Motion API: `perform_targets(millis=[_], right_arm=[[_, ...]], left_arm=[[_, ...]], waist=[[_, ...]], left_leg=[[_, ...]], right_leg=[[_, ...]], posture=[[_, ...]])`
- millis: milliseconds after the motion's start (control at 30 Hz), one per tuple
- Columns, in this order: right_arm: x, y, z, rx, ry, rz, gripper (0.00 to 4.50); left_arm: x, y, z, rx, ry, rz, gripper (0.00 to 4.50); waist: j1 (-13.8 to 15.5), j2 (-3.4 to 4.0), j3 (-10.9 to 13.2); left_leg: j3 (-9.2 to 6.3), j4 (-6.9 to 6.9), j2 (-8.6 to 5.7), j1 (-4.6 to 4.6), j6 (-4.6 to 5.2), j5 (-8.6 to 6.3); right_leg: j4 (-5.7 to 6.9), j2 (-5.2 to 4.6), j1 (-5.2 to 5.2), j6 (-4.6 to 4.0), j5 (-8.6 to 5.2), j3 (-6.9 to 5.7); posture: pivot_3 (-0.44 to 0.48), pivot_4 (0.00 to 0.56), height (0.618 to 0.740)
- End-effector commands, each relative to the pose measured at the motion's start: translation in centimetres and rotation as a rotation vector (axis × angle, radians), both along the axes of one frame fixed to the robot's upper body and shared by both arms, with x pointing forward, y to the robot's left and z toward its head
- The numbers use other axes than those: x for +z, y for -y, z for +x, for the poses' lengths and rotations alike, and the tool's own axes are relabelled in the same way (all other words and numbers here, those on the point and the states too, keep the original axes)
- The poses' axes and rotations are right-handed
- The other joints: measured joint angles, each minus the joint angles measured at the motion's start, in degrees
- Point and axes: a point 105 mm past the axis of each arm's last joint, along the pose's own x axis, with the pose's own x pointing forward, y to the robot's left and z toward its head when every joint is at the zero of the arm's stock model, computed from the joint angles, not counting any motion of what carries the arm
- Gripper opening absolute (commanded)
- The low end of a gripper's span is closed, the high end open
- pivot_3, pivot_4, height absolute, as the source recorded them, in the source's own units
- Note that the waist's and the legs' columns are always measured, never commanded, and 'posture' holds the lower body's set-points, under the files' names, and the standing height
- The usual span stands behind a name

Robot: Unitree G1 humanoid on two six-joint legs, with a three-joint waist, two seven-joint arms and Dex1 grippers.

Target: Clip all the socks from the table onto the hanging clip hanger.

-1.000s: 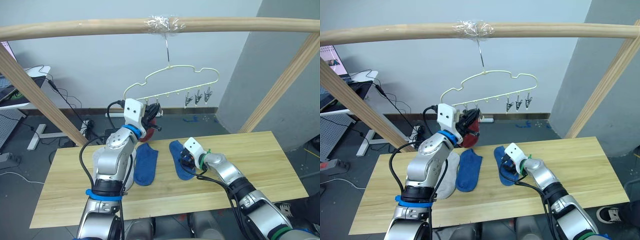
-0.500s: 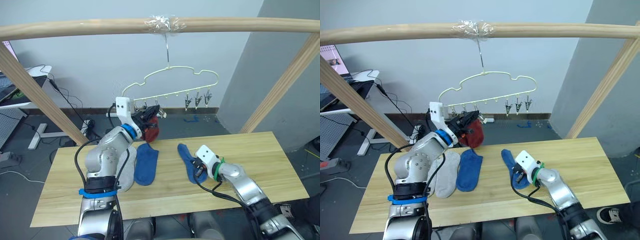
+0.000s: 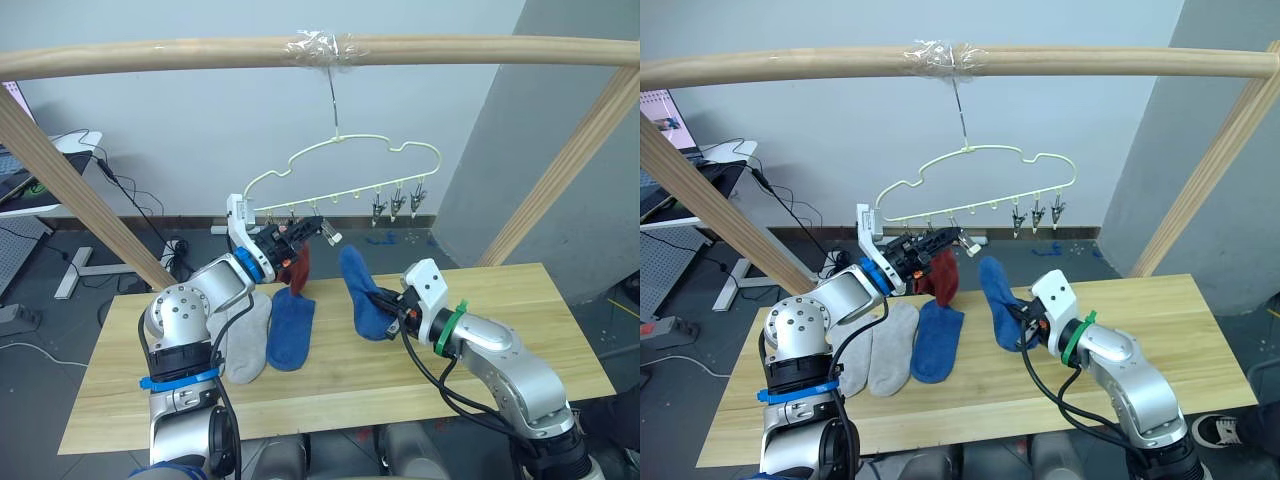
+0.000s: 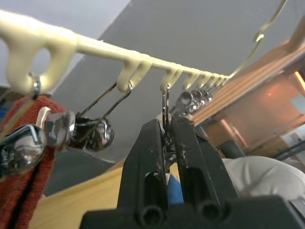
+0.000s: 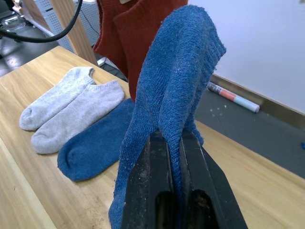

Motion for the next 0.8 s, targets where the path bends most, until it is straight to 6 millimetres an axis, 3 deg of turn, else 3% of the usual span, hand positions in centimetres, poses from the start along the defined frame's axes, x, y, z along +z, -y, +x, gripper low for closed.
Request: perform_targets(millis=[33, 800], right_arm=[[1.9, -1.0, -0.1, 0.032, 0.065, 0.04, 0.02], [3.0, -2.4, 1.2, 0.042, 0.082, 0.089, 0.02]], left_arm=[[0.3, 0.0, -0.3, -0.008, 0.012, 0.014, 0.0], [0.6, 0.5, -0.7, -0.03, 0.046, 0.014, 0.0]], waist=[[0.0, 0.0, 0.0], [0.1, 0.0, 0.0]], left_leg=[[-0.01, 0.0, 0.01, 0.0, 0.0, 0.0], [0.01, -0.03, 0.05, -0.03, -0.01, 0.0]], right_leg=[[0.0, 0.02, 0.0, 0.0, 0.0, 0.0], [-0.09, 0.06, -0.02, -0.05, 0.02, 0.02]], posture=[[-0.139, 0.162, 0.74], [-0.134, 0.167, 0.74]])
